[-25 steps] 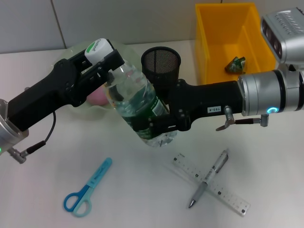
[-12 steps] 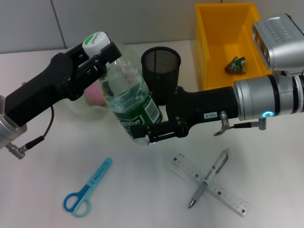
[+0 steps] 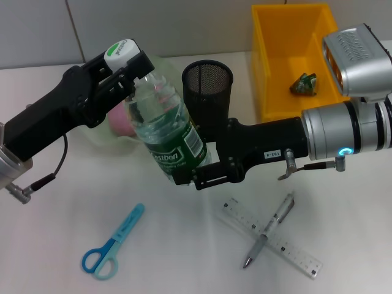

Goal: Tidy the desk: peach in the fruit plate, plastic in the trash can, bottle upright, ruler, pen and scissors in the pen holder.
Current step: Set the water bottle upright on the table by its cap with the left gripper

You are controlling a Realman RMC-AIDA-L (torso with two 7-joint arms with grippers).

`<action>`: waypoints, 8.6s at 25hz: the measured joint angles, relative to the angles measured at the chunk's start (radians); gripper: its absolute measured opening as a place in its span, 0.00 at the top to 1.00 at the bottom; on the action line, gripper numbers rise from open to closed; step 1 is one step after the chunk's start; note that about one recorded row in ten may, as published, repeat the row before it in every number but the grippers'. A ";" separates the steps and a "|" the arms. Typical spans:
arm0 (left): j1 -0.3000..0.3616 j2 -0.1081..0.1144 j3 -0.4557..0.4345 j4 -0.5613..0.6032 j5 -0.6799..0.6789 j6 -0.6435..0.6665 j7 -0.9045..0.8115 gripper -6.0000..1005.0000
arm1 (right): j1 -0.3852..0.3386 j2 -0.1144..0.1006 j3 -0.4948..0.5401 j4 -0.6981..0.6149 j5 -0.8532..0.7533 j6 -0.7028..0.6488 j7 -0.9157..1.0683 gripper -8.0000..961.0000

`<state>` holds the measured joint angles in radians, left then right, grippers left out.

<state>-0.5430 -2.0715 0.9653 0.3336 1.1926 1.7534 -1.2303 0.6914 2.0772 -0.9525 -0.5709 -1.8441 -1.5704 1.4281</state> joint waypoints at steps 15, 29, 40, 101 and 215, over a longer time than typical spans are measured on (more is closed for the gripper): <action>0.002 0.003 -0.002 0.002 -0.016 0.013 -0.013 0.55 | -0.018 0.000 -0.003 0.008 -0.026 0.016 -0.007 0.20; 0.000 0.005 -0.003 0.003 -0.016 0.013 -0.015 0.55 | -0.033 0.000 -0.002 0.016 -0.063 0.053 -0.010 0.19; 0.013 0.008 -0.016 0.021 -0.015 0.013 -0.015 0.55 | -0.067 -0.002 -0.003 0.013 -0.072 0.067 -0.013 0.19; 0.161 0.003 -0.171 -0.008 -0.013 -0.272 0.382 0.55 | -0.214 0.006 0.024 0.002 0.003 0.065 -0.266 0.20; 0.124 0.002 -0.134 -0.097 -0.030 -0.367 0.476 0.55 | -0.206 0.008 0.023 0.030 0.026 0.055 -0.289 0.20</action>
<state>-0.4189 -2.0692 0.8315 0.2363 1.1628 1.3861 -0.7547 0.4854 2.0847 -0.9296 -0.5414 -1.8176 -1.5158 1.1395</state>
